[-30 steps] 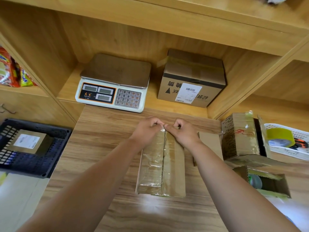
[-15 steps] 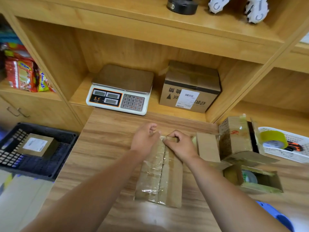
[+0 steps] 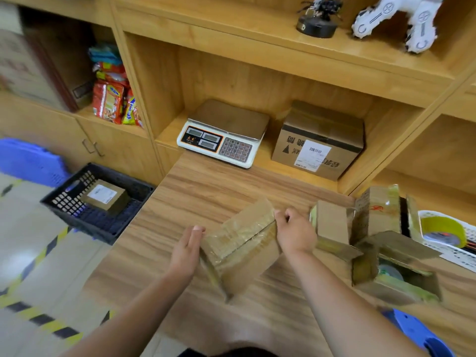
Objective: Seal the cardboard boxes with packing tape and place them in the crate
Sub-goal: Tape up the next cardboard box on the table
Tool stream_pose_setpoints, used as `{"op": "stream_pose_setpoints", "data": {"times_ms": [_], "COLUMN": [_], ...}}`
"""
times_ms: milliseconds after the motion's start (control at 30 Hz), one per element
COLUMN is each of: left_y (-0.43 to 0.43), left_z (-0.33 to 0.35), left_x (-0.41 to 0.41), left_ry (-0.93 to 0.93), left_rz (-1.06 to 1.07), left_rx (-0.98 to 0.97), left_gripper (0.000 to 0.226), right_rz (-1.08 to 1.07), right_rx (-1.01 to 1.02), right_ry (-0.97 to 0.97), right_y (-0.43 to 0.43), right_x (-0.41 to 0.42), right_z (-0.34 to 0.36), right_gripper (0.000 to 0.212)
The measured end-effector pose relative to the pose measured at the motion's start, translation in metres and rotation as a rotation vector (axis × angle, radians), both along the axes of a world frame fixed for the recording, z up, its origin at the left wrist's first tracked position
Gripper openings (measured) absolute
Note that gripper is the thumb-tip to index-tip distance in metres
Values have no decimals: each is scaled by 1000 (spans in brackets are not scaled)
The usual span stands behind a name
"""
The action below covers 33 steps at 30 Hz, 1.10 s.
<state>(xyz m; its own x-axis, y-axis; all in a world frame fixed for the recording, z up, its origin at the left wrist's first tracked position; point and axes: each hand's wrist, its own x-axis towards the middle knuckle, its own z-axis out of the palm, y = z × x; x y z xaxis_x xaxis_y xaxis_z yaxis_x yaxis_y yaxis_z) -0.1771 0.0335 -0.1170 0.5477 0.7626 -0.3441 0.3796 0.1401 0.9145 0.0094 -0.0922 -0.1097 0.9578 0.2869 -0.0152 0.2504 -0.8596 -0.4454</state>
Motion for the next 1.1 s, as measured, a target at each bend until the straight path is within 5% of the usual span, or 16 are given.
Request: {"op": "stream_pose_setpoints", "data": {"times_ms": [67,200,400,600,733,933,1100], "left_y": [-21,-52,-75,-98,-109,-118,-127], "left_z": [9,18,9,2,2,7,8], "left_x": [-10,-20,-36,-49,-58,-82,-90], "left_ry": [-10,26,28,59,-39,-101,-65], "left_rz": [75,166,197,235,257,163,73], "left_rx": [50,-1,-6,86,21,-196,-55], "left_gripper": [37,78,33,38,49,53,68], "right_rz": [52,78,186,209,242,438,438], "right_rx": [-27,86,262,406,548,444,457], "right_ry": [33,113,260,250,388,690,626], "right_y": [-9,-35,-59,-77,-95,-116,-116], "right_x": [-11,-41,-61,-71,-73,-73,-70], "right_z": [2,-1,-4,-5,-11,-15,-16], "right_gripper": [34,34,32,39,16,50,51]}}
